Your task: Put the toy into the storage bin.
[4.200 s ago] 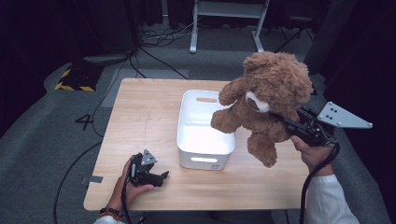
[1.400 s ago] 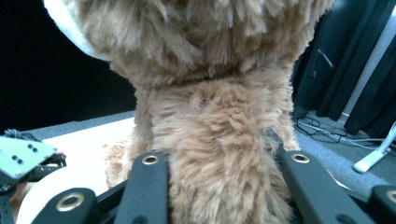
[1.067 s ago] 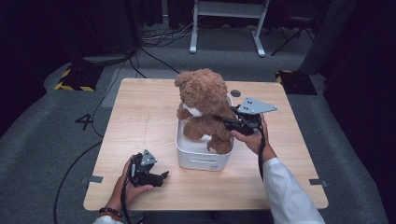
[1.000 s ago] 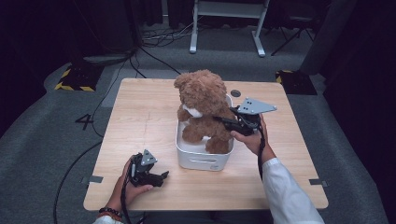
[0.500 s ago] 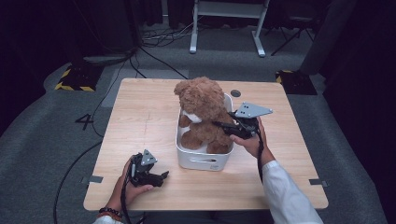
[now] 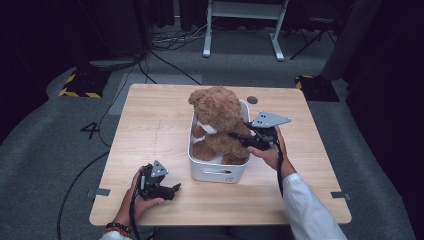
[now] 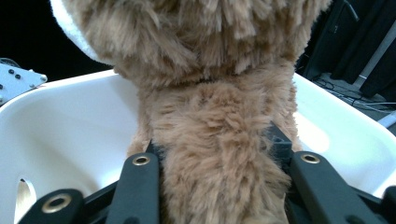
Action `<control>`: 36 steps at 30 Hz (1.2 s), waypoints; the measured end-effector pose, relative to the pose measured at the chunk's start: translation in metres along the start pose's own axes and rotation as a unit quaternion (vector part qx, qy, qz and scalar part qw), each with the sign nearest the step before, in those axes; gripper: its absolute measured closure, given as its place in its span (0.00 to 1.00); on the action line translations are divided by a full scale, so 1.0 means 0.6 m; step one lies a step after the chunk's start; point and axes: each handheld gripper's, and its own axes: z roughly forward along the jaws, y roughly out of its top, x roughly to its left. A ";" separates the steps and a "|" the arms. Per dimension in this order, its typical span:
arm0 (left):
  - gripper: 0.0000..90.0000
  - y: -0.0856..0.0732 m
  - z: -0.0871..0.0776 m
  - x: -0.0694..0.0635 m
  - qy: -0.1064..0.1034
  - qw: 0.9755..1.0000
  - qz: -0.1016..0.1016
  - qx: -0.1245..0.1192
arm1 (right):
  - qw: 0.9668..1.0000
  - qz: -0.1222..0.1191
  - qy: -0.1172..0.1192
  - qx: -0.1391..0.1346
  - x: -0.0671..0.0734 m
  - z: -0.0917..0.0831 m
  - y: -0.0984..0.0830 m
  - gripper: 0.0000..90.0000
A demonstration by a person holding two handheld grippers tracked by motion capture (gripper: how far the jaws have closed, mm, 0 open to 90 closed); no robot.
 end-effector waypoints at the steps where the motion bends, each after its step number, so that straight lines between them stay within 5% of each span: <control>1: 0.13 0.000 0.000 0.000 0.000 1.000 0.001 0.000 | 1.000 0.001 0.000 0.002 0.000 0.000 -0.001 0.67; 36: 0.13 0.000 0.000 0.000 0.001 1.000 0.000 0.000 | 0.997 -0.001 -0.003 0.078 -0.005 0.018 -0.006 0.59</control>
